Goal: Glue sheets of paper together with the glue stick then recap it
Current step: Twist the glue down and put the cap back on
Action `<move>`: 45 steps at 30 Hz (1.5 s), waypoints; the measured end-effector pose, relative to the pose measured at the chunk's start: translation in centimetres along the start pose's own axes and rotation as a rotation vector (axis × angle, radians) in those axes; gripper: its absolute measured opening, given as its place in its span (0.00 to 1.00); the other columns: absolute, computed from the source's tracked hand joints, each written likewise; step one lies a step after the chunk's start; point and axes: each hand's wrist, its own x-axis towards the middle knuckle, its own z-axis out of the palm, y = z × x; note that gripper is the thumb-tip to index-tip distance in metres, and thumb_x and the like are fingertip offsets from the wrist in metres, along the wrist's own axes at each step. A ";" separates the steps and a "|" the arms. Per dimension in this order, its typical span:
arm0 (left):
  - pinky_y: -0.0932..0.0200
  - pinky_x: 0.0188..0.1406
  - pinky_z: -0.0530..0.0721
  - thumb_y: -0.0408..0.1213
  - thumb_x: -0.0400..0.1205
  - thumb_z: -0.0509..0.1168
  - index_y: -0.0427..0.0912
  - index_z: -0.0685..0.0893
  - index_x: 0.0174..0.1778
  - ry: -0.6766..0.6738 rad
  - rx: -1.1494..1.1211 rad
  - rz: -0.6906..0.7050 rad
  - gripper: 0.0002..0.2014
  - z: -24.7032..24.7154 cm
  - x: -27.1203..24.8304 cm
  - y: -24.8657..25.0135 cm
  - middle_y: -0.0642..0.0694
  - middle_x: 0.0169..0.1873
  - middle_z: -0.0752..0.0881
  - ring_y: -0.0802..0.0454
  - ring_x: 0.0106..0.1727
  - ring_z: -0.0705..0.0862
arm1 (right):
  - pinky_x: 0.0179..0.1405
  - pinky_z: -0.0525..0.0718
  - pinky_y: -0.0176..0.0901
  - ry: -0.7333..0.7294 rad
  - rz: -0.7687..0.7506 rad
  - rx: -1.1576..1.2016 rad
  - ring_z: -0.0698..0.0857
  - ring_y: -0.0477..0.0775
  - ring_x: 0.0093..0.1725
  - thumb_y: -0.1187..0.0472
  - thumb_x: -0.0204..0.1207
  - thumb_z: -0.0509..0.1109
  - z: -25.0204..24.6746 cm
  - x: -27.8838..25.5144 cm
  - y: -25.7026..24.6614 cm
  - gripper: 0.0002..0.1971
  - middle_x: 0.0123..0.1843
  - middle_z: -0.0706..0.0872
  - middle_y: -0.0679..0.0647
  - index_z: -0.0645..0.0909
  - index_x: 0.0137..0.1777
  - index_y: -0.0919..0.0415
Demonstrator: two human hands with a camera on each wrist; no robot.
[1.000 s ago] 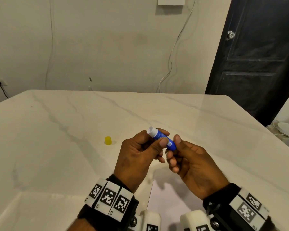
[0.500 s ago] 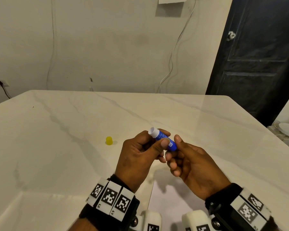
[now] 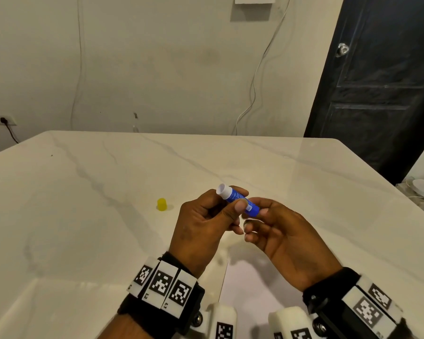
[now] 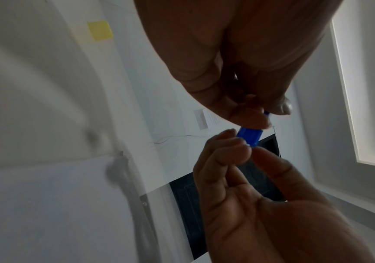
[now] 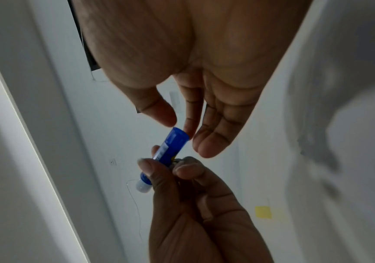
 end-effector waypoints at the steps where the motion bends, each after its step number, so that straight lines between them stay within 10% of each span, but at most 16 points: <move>1: 0.62 0.37 0.85 0.45 0.75 0.71 0.44 0.91 0.54 -0.009 -0.005 -0.001 0.15 0.0 0.0 0.0 0.48 0.34 0.89 0.51 0.31 0.83 | 0.34 0.87 0.48 0.013 0.025 -0.013 0.84 0.57 0.34 0.61 0.81 0.64 0.2 -0.1 -0.1 0.13 0.41 0.86 0.65 0.87 0.54 0.69; 5: 0.63 0.36 0.84 0.43 0.75 0.71 0.40 0.90 0.53 -0.028 -0.034 0.003 0.14 0.1 -0.1 0.1 0.47 0.32 0.87 0.50 0.31 0.82 | 0.25 0.82 0.40 0.050 -0.007 -0.093 0.80 0.53 0.28 0.53 0.81 0.67 0.0 -0.1 0.1 0.18 0.34 0.84 0.60 0.88 0.48 0.70; 13: 0.65 0.36 0.85 0.47 0.72 0.70 0.40 0.90 0.55 -0.004 -0.043 0.006 0.19 -0.1 0.0 0.2 0.47 0.33 0.88 0.49 0.33 0.83 | 0.48 0.90 0.42 -0.021 -0.116 -0.012 0.92 0.60 0.46 0.61 0.55 0.82 -0.7 0.3 0.6 0.20 0.49 0.92 0.63 0.89 0.49 0.63; 21: 0.64 0.36 0.85 0.42 0.75 0.71 0.41 0.90 0.53 -0.028 -0.061 -0.007 0.14 0.0 -0.2 0.2 0.47 0.33 0.88 0.51 0.32 0.82 | 0.30 0.85 0.42 0.022 0.001 -0.092 0.83 0.54 0.30 0.50 0.80 0.67 -0.1 0.0 0.3 0.20 0.36 0.86 0.62 0.88 0.50 0.70; 30: 0.66 0.35 0.85 0.45 0.73 0.71 0.40 0.90 0.54 -0.005 -0.059 -0.008 0.18 0.0 0.0 0.3 0.47 0.33 0.88 0.50 0.32 0.83 | 0.50 0.90 0.43 -0.021 -0.110 -0.040 0.92 0.61 0.48 0.56 0.53 0.88 -0.9 0.4 0.6 0.27 0.52 0.93 0.65 0.89 0.54 0.63; 37: 0.63 0.36 0.85 0.42 0.75 0.71 0.40 0.90 0.53 -0.027 -0.060 0.000 0.14 0.1 -0.1 0.2 0.45 0.35 0.89 0.53 0.31 0.82 | 0.32 0.86 0.42 0.013 -0.010 -0.092 0.83 0.55 0.32 0.49 0.79 0.68 -0.1 0.0 0.2 0.21 0.37 0.86 0.62 0.88 0.52 0.71; 45: 0.63 0.36 0.86 0.43 0.74 0.71 0.39 0.90 0.54 -0.022 -0.058 0.004 0.16 0.0 0.0 0.3 0.42 0.38 0.89 0.53 0.31 0.83 | 0.46 0.90 0.42 -0.009 -0.118 -0.049 0.90 0.58 0.43 0.59 0.62 0.78 -0.5 0.3 0.5 0.21 0.47 0.92 0.63 0.87 0.55 0.66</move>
